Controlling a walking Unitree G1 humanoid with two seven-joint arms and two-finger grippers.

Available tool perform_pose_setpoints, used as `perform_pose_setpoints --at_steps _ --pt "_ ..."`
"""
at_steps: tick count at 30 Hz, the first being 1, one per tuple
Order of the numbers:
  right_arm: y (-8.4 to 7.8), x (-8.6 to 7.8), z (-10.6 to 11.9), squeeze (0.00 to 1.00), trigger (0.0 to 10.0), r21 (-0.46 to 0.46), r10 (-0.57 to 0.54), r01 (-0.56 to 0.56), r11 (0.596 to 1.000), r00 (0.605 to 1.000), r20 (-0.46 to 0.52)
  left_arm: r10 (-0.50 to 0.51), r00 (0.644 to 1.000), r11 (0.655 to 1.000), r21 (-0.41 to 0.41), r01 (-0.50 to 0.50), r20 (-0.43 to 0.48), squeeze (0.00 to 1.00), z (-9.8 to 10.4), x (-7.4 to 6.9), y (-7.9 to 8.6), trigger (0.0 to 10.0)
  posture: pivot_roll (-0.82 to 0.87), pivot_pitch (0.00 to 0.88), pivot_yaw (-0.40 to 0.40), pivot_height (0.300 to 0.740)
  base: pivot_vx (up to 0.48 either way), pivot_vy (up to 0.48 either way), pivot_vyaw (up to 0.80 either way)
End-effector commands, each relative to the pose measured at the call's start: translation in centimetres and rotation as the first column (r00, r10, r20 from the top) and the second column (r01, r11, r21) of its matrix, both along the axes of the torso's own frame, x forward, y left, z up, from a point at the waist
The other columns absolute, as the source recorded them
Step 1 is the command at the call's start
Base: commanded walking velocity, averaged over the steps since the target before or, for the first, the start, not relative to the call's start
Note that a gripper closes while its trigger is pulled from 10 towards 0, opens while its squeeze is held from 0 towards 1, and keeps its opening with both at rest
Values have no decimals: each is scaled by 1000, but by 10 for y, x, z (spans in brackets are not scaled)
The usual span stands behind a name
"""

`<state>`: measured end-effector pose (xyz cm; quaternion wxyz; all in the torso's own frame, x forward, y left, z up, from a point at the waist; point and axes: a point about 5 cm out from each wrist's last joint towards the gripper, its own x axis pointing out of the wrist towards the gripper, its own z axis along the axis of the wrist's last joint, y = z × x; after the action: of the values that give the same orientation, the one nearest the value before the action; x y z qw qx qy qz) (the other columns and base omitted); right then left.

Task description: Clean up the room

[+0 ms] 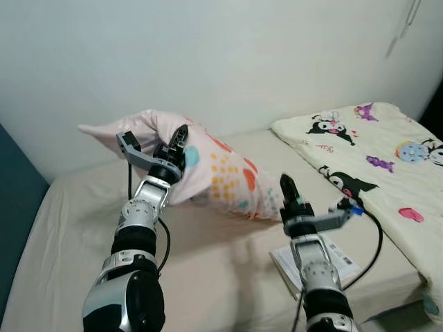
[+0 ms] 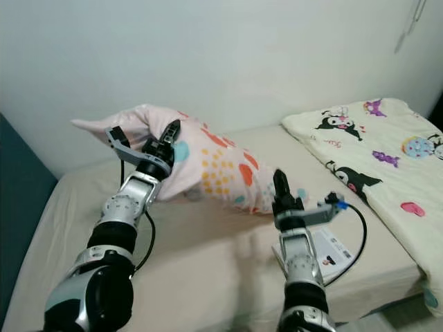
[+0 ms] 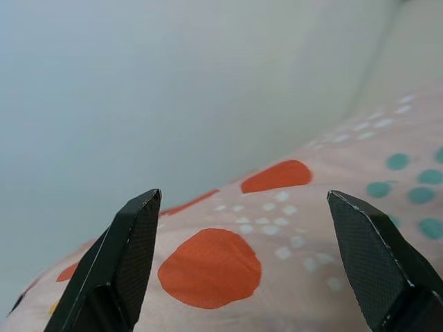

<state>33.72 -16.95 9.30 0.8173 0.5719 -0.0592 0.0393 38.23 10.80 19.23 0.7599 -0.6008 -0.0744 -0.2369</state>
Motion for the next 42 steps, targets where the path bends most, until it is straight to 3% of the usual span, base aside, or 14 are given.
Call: perform_pose_setpoints --at_steps 1,11,19,22,28,30,32,33,34,38,39,40,41,42 --pt "3 0 -5 0 10000 48 11 -11 999 1000 -10 21 995 998 -67 -15 99 0 28 -2 0 10000 -20 7 34 740 0 0 0" --pt "7 1 -7 0 10000 158 22 -20 987 1000 -7 -33 975 987 -146 66 219 0 79 -7 -27 10000 -10 9 30 740 0 0 0" --pt "26 -2 -13 0 10000 222 129 -121 967 992 -18 -51 973 983 -162 89 226 0 90 -9 -34 10000 -13 4 35 740 0 0 0" --pt "36 -3 -21 0 10000 153 193 -178 972 977 -87 -52 972 982 -167 91 228 0 92 -11 -34 10000 -12 1 31 740 0 0 0" --pt "38 -10 -35 0 10000 -264 161 -232 936 951 -265 -48 972 981 -174 90 230 0 94 -12 -32 10000 -12 0 26 740 0 0 0" --pt "35 -12 -34 0 10000 -417 144 -258 872 948 -285 -48 972 981 -174 89 230 0 93 -12 -32 10000 -17 0 28 740 0 0 0" --pt "31 -14 -30 0 10000 -689 127 -321 650 940 -318 -49 973 980 -175 90 227 0 92 -13 -32 10000 -21 0 30 740 0 0 0" --pt "31 -14 -29 0 10000 -741 122 -331 584 938 -323 -50 973 980 -175 91 226 0 92 -13 -32 10000 -21 0 30 740 0 0 0" --pt "27 -15 -23 0 10000 -832 114 -342 437 939 -325 -53 973 980 -176 94 226 0 93 -13 -32 10000 -33 0 32 740 0 0 0" --pt "12 -16 2 0 10000 -965 88 -263 4 961 -262 -60 972 978 -180 103 229 0 94 -13 -34 10000 -46 0 34 740 0 0 0" --pt "12 -16 2 0 10000 -965 88 -263 4 961 -262 -60 972 978 -180 103 229 0 94 -13 -34 10000 -46 0 34 740 0 0 0" --pt "11 -16 4 0 10000 -968 86 -246 -57 964 -250 -60 972 978 -181 103 229 0 94 -13 -34 10000 -46 0 34 740 0 0 0" --pt "9 -17 7 0 10000 -953 106 -224 -204 963 -249 -61 971 977 -185 105 229 0 94 -13 -34 10000 -53 0 35 740 0 0 0" --pt "9 -17 7 0 10000 -953 106 -224 -204 963 -249 -61 971 977 -185 105 229 0 94 -13 -34 10000 -53 0 35 740 0 0 0"
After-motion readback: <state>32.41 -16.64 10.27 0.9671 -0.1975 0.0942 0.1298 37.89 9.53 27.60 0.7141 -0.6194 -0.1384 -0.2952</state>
